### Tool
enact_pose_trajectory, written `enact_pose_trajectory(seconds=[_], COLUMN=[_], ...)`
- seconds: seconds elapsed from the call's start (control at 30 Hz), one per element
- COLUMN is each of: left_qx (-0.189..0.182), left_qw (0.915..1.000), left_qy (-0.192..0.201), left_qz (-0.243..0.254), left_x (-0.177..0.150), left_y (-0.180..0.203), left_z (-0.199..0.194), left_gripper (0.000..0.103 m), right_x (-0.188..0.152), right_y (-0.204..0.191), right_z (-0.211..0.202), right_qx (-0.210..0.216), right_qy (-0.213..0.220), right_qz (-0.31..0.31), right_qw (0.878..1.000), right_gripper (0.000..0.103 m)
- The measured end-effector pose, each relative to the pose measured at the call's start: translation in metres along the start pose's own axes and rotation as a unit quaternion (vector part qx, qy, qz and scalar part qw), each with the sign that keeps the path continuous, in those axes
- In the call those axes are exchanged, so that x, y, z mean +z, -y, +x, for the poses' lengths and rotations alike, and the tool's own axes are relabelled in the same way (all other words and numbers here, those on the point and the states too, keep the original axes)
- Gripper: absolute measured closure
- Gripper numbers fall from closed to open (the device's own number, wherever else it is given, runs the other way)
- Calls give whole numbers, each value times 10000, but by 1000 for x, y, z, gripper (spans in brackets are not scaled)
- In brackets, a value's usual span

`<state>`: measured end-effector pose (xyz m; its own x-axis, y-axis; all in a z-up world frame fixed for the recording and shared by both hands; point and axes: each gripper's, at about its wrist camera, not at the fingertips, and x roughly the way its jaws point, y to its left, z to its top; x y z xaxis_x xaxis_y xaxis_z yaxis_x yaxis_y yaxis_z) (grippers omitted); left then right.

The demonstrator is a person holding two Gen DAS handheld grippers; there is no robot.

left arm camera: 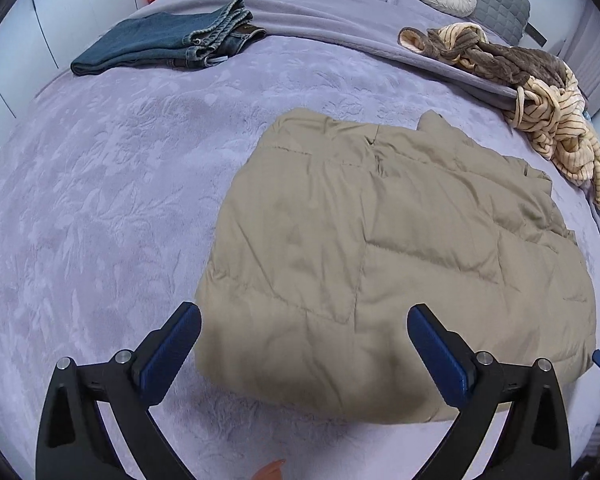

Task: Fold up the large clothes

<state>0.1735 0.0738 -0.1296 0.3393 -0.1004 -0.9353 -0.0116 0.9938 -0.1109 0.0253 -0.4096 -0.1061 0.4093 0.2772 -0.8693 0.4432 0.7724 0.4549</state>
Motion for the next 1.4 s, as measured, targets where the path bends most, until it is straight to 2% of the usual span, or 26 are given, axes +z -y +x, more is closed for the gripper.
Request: enact_pose_trajectory(seconds=[0.23,0.27,0.3,0.33,0.43,0.53,0.6,0.7,0.77,0.87,1.03,1.1,1.17,1.2,1.23,1.27,1.3,1.33,1.37,1.4], left_qx=[-151,-218,-303,-409,-638,-818,-1065,-1720,-1996,-2097,-2090,-2044,-1998,-1952,-1900,-1835,-1856,-2021,-2123,-2035], left_qw=[9989,9983,9975,9963,9906,9858,9804,9625,9528,9482,9434,9414,9396,9389,9393,9409,9418,9408,9421,9500], left_qy=[-323,-393,-444,-485,-590,-644,-761,-958,-957,-800,-614,-604,-549,-489,-417,-346,-266,-175,-114,-24], left_qz=[-297,-379,-464,-581,-1059,-1320,-1473,-1866,-2076,-2250,-2499,-2613,-2725,-2792,-2826,-2826,-2790,-2717,-2594,-2369], left_x=[-29,-33,-37,-41,-53,-61,-66,-72,-73,-65,-45,-40,-34,-33,-31,-31,-30,-29,-27,-24], left_y=[-10,-12,-15,-19,-32,-40,-43,-48,-49,-49,-53,-54,-53,-52,-52,-53,-53,-53,-52,-47], left_z=[4,6,8,10,18,28,38,55,63,71,81,90,96,97,97,95,93,89,84,76], left_gripper=[0,0,0,0,0,0,0,0,0,0,0,0,1,3,20,28,48,74,78,81], right_x=[-38,-41,-44,-46,-50,-50,-49,-43,-38,-30,-14,-11,-10,-8,-8,-8,-8,-9,-11,-12], right_y=[21,27,32,37,52,60,65,71,72,70,59,59,58,57,56,57,57,58,59,60], right_z=[2,5,9,12,22,33,39,49,57,71,86,95,102,106,108,109,109,108,107,106], right_qx=[158,188,244,298,464,567,749,1027,1234,1619,2002,2027,1907,1869,1843,1823,1822,1825,1812,1782], right_qy=[-243,-277,-317,-337,-329,-279,-245,-186,-155,-88,-48,-149,-256,-299,-317,-307,-291,-277,-270,-291], right_qz=[356,496,664,808,1227,1478,1681,1963,2146,2361,2529,2625,2621,2599,2597,2622,2666,2722,2764,2815], right_qw=[9989,9982,9970,9957,9908,9870,9826,9750,9687,9581,9465,9433,9457,9469,9474,9471,9460,9444,9434,9424], right_gripper=[18,14,4,0,0,0,0,0,0,0,0,0,0,0,0,0,1,7,15,40])
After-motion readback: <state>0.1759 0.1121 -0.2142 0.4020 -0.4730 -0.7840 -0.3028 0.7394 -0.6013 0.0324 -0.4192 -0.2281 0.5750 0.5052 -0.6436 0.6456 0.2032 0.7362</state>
